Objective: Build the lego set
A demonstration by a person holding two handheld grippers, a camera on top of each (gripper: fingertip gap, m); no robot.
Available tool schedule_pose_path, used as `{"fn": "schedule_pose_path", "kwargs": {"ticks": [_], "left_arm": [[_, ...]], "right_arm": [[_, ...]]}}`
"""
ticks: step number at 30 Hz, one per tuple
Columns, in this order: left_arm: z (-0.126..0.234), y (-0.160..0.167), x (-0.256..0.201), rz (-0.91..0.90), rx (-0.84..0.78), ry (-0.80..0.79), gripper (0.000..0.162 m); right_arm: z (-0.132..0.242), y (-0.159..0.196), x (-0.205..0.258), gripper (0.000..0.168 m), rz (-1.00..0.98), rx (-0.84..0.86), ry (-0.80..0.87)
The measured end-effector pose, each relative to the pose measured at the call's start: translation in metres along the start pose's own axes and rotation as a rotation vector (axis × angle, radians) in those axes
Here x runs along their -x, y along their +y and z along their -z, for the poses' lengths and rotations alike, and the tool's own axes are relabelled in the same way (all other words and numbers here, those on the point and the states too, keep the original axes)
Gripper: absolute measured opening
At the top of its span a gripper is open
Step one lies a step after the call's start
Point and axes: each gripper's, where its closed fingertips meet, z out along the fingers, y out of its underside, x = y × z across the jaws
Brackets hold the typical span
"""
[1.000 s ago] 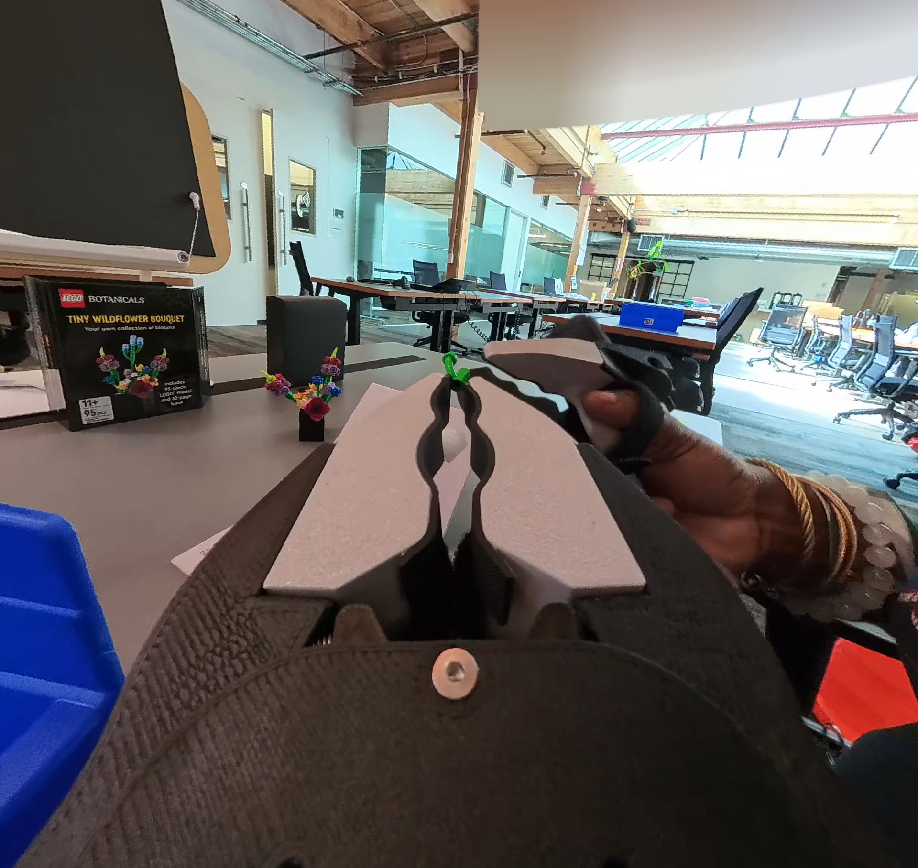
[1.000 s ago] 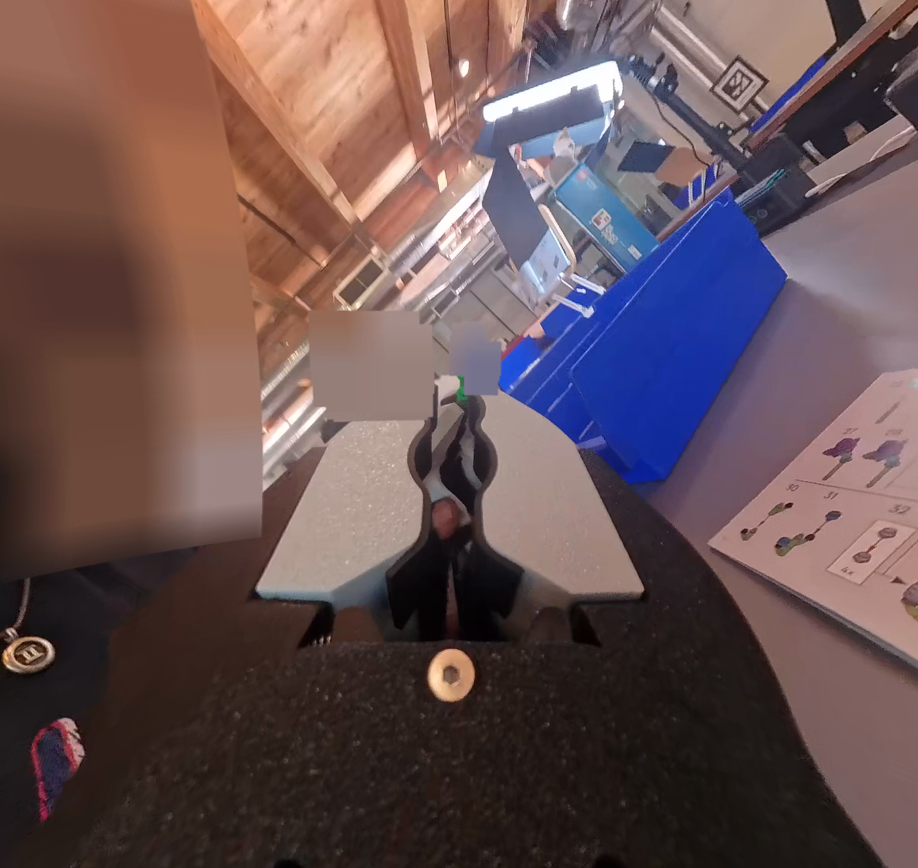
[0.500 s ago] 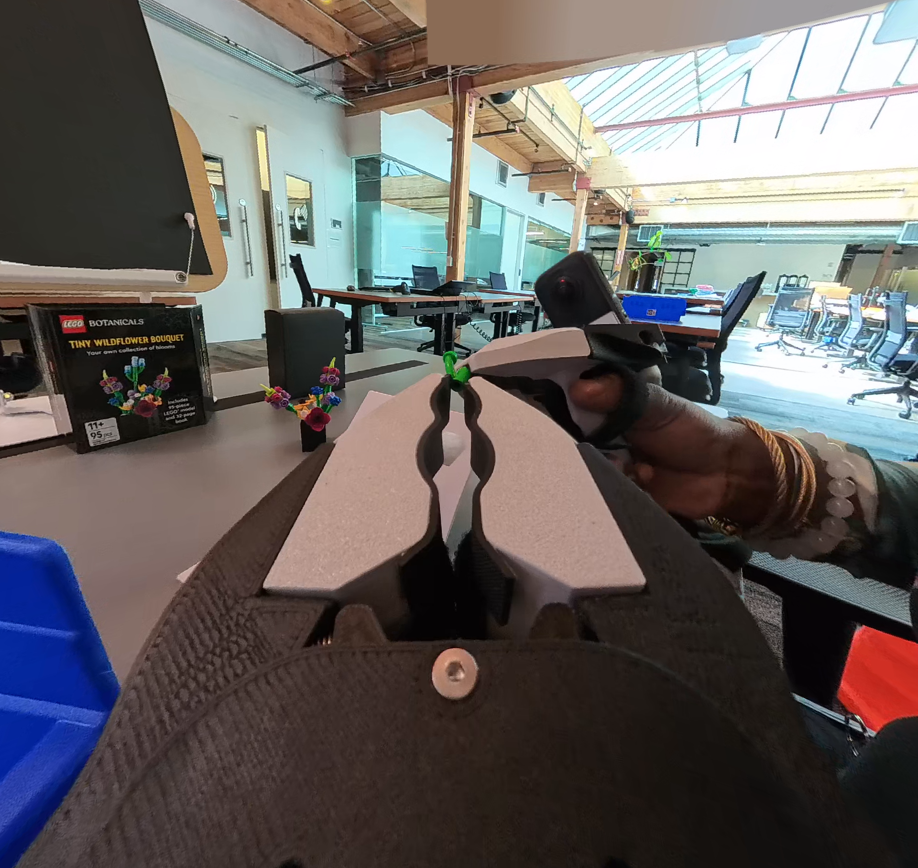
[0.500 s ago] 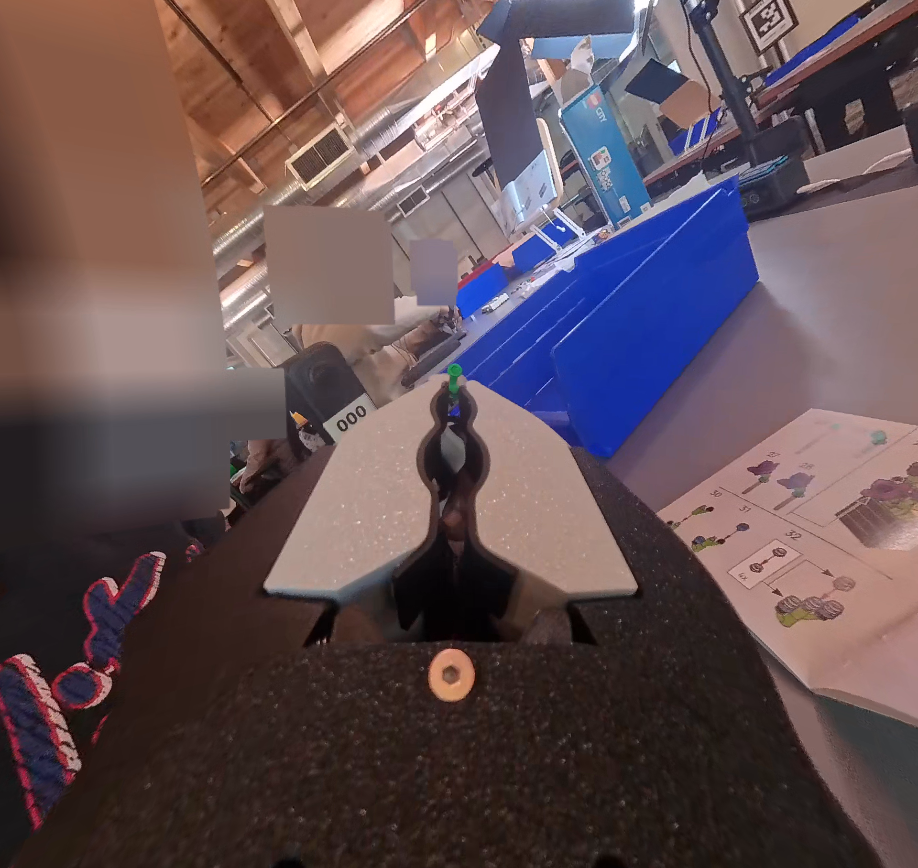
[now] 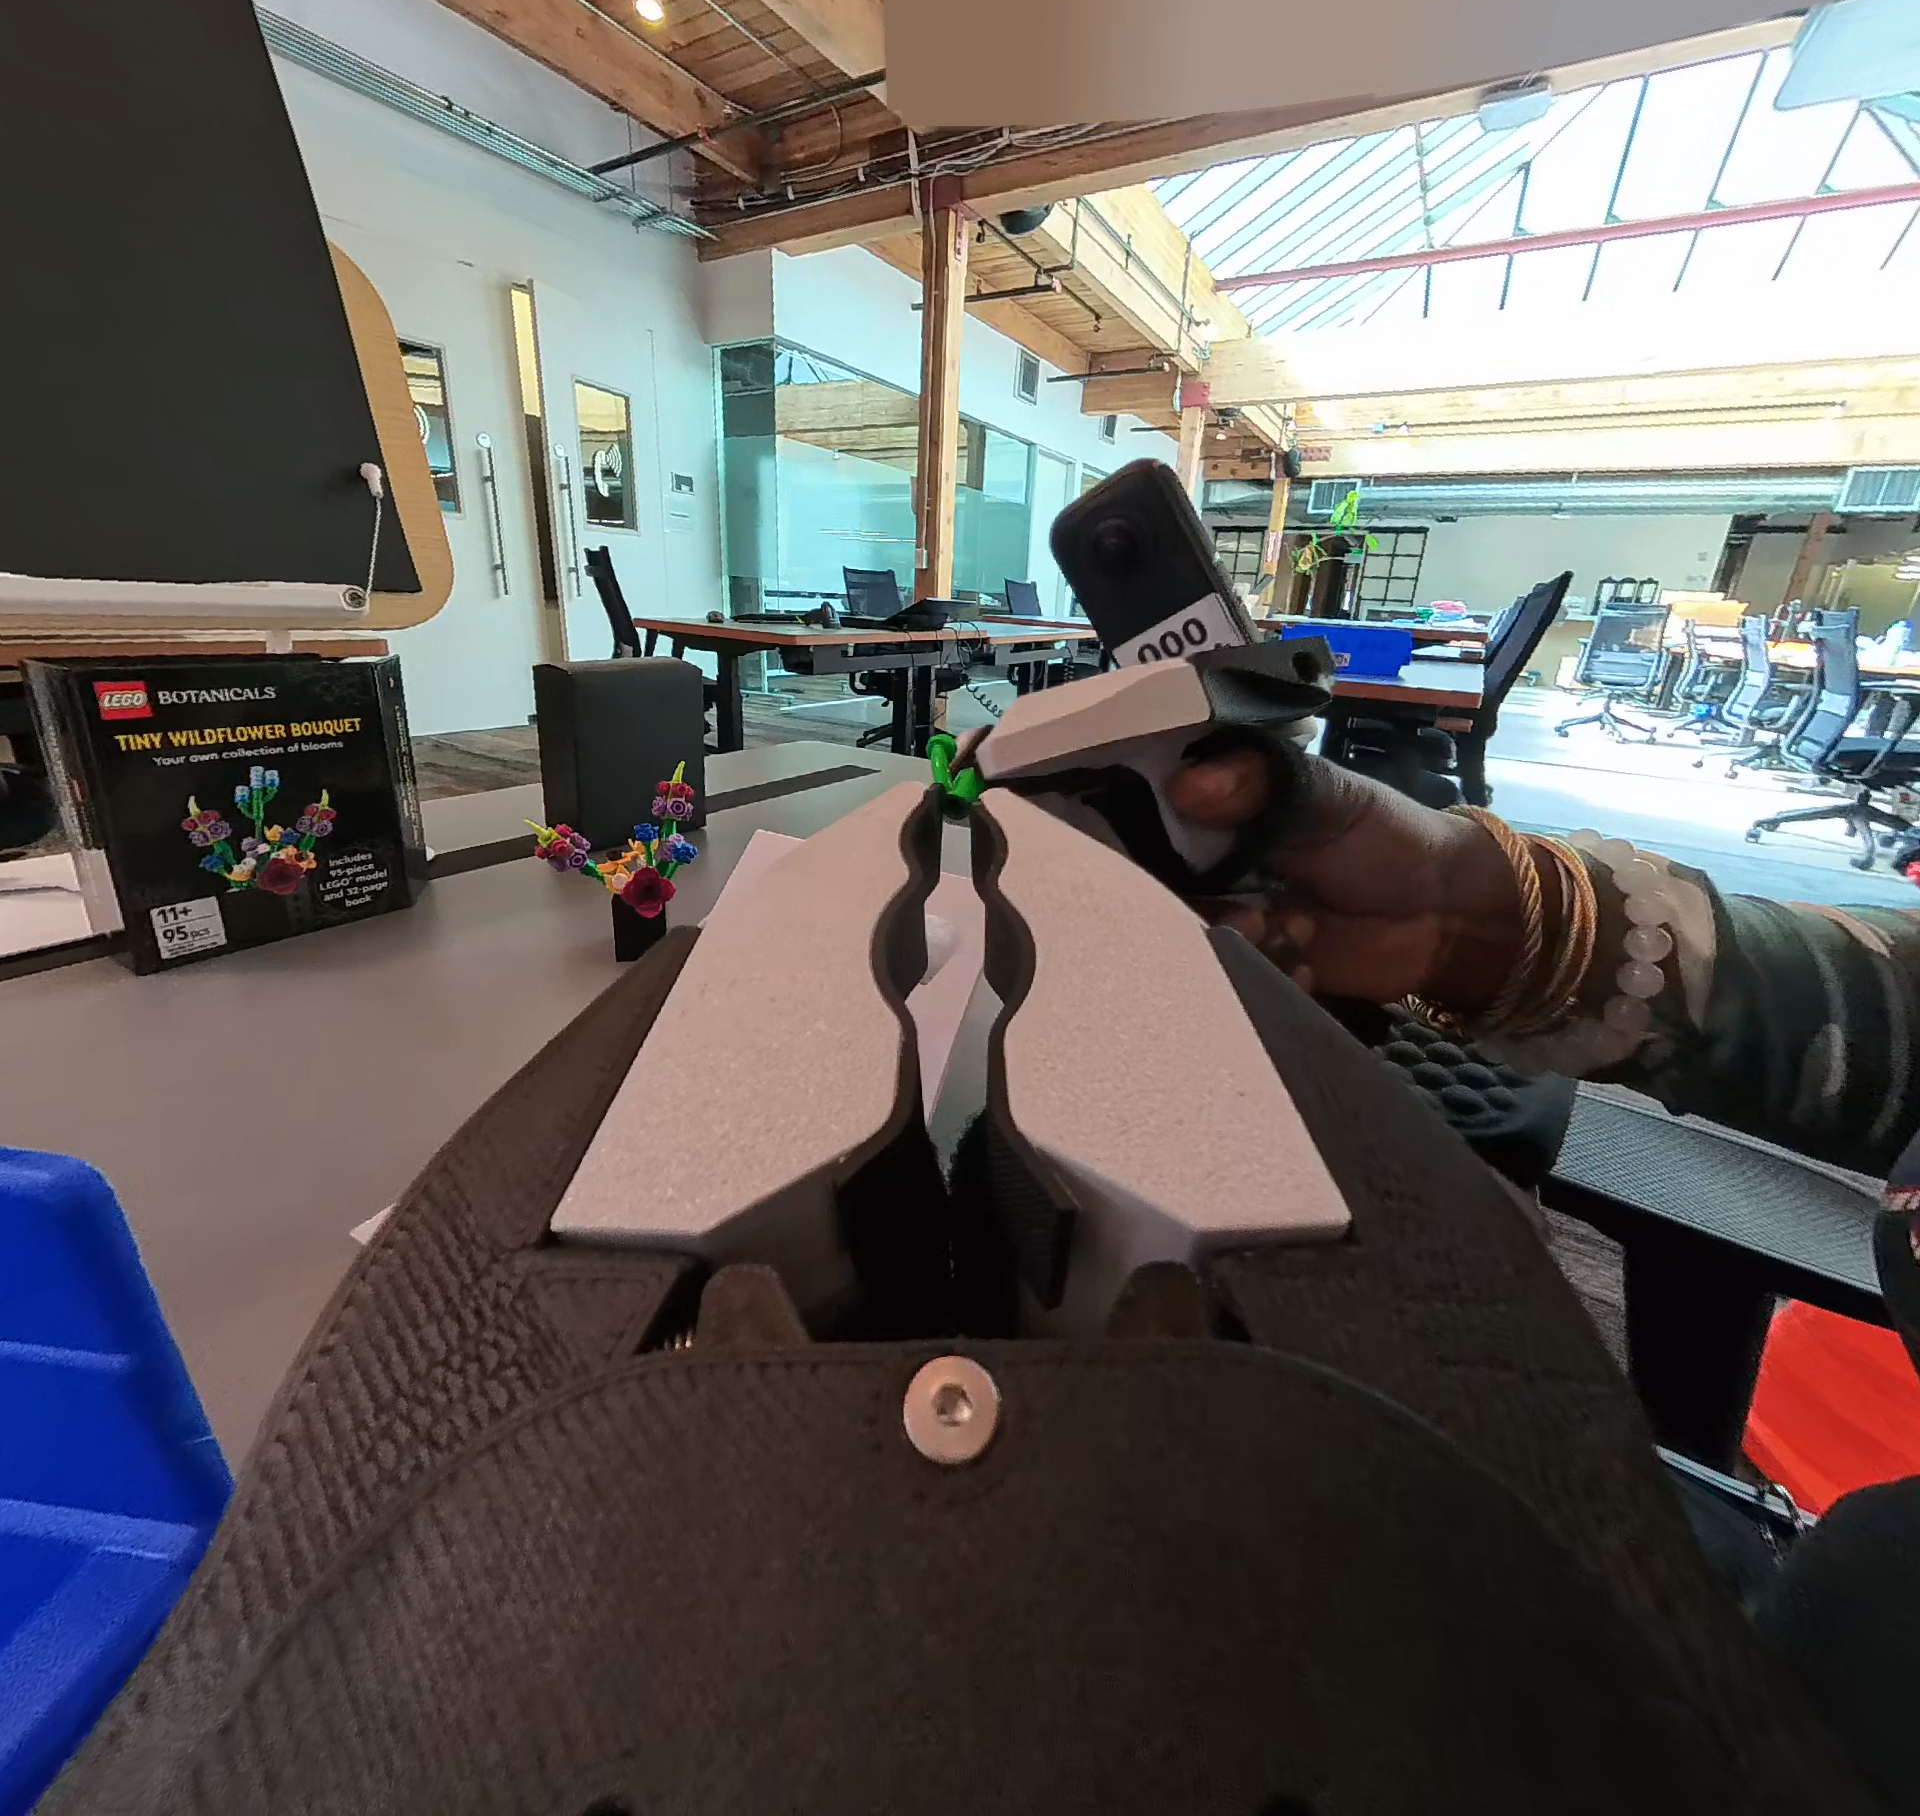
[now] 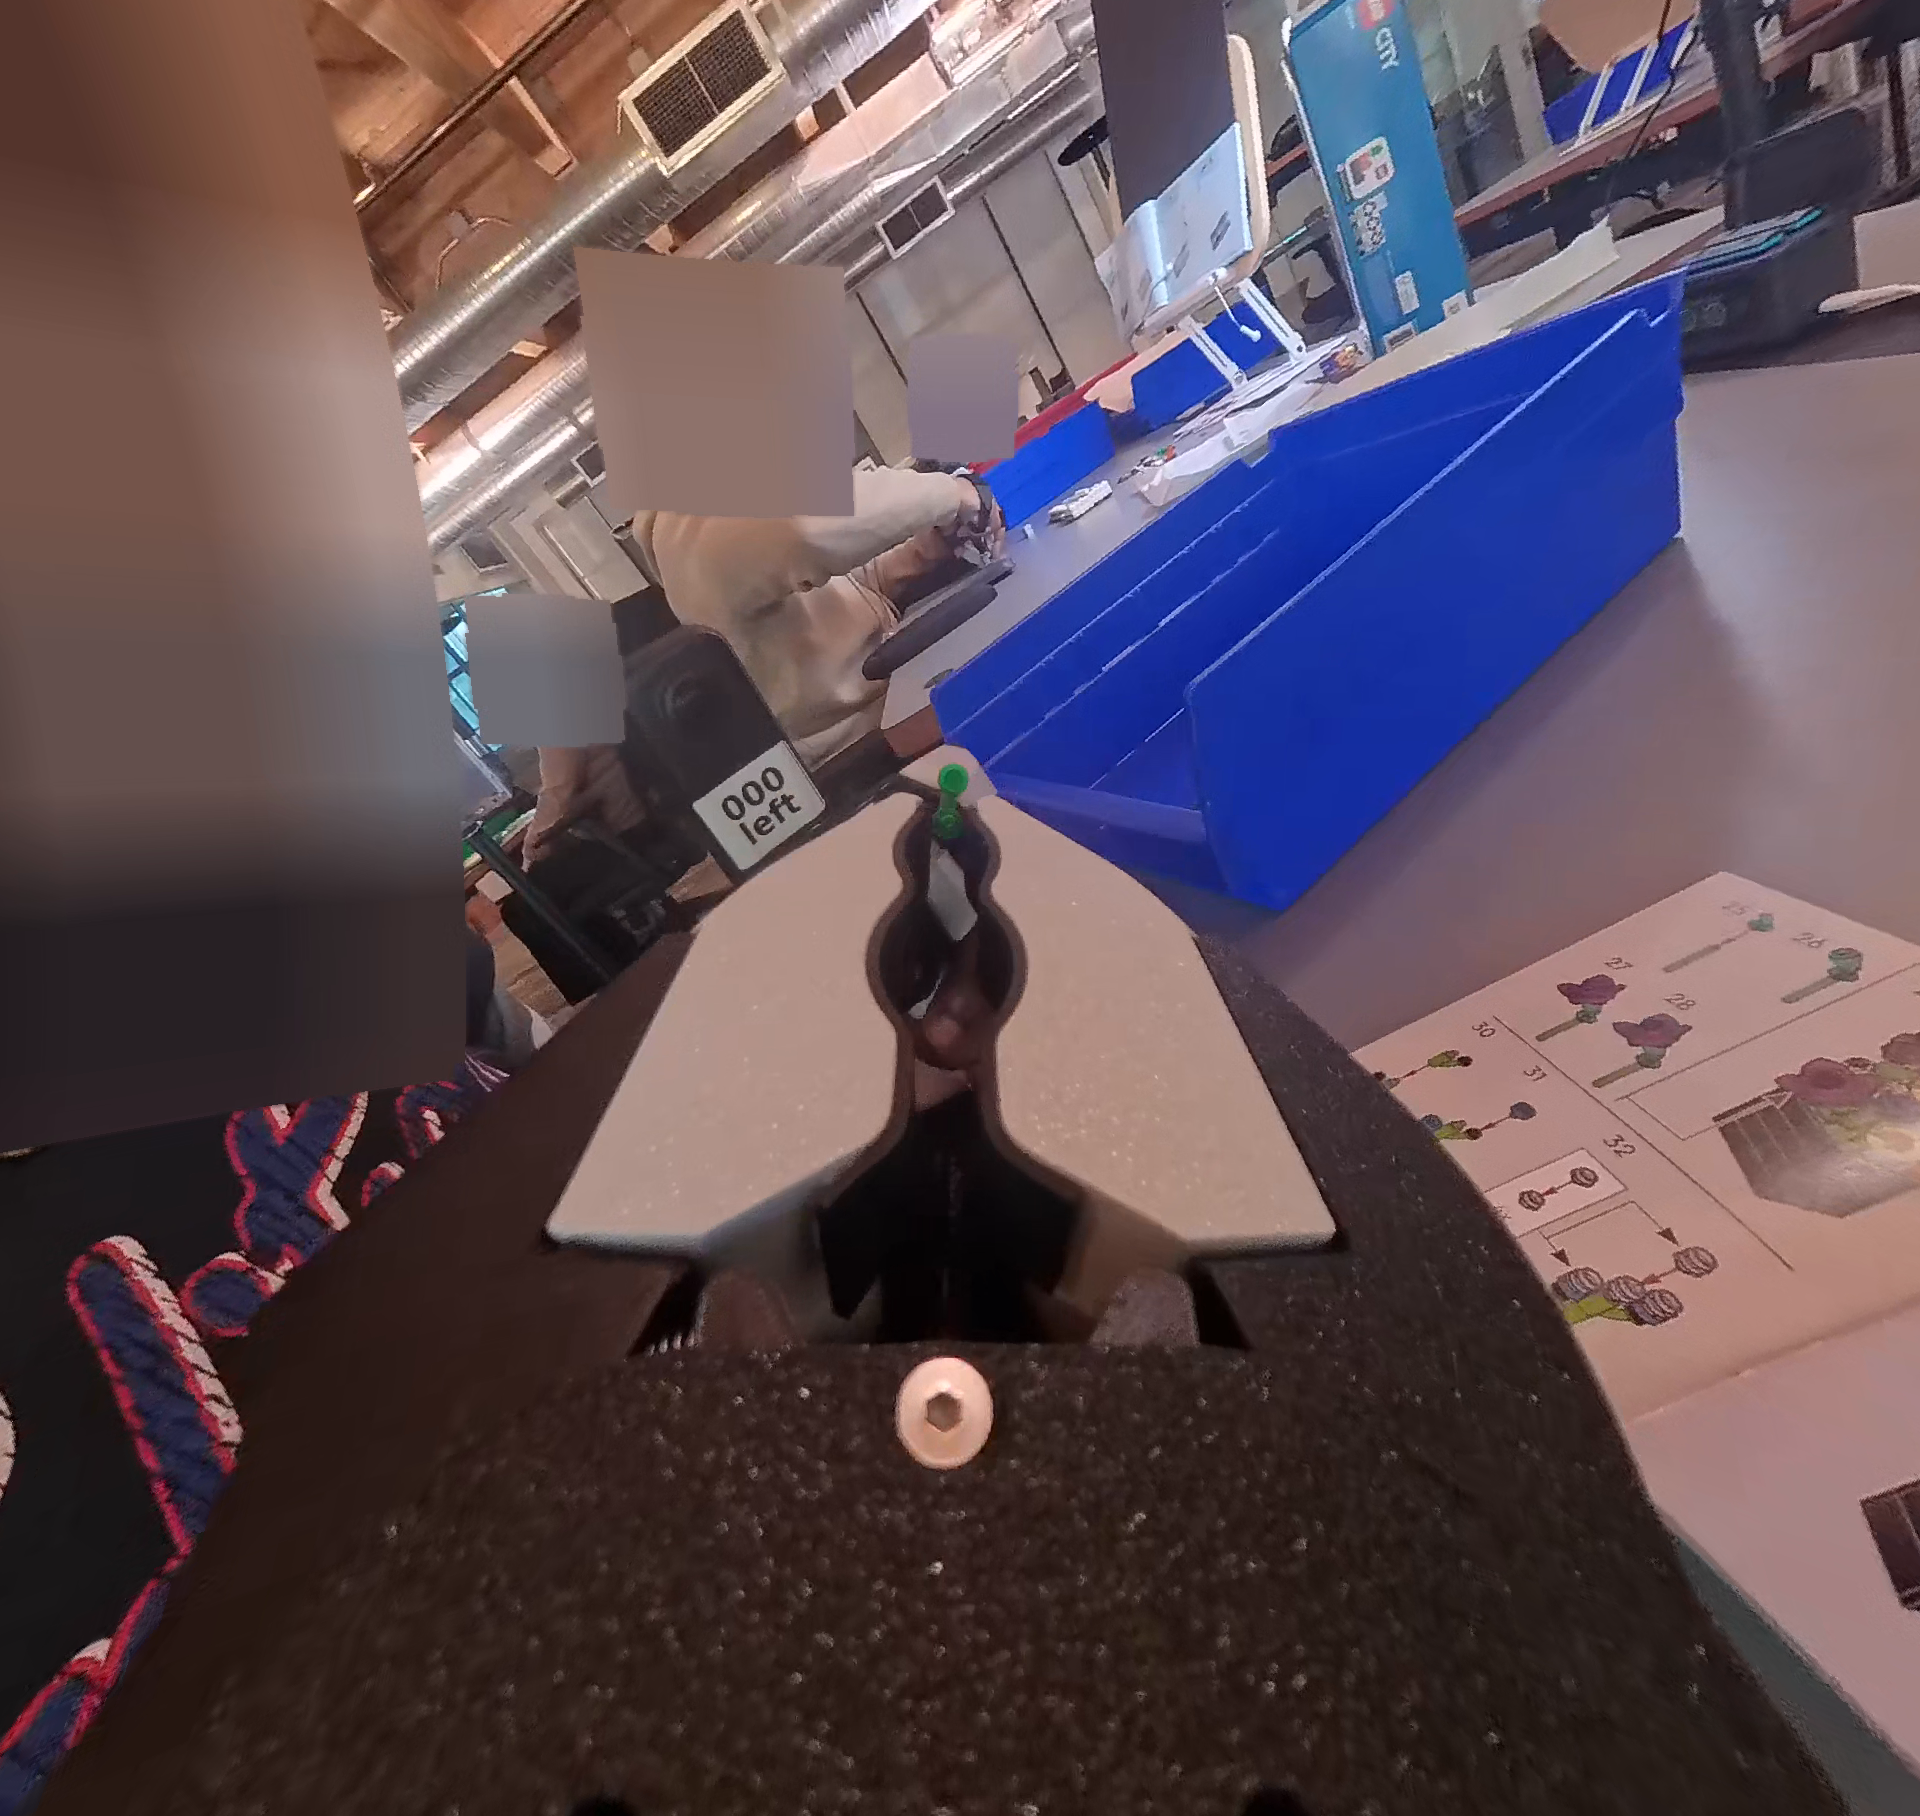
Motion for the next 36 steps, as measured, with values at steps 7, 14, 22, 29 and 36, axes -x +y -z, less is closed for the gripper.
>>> {"fn": "schedule_pose_path", "kwargs": {"ticks": [7,14,22,29,36], "left_arm": [[-0.001,0.000,-0.002,0.033,0.009,0.019,0.010],[0.001,0.014,-0.021,0.278,0.177,0.308,0.020],[-0.002,0.030,-0.031,0.099,0.313,0.315,0.014],[0.000,0.038,-0.038,0.084,0.363,0.351,0.006],[-0.003,0.033,-0.036,0.114,0.313,0.338,0.005]], "right_arm": [[0.004,0.000,0.004,0.005,0.108,0.043,-0.036],[0.017,0.015,0.009,0.005,0.485,0.328,-0.117],[0.019,0.029,0.008,0.005,0.666,0.556,-0.166],[0.023,0.039,0.011,0.005,0.719,0.667,-0.181],[0.022,0.030,0.012,0.006,0.736,0.635,-0.118]]}}
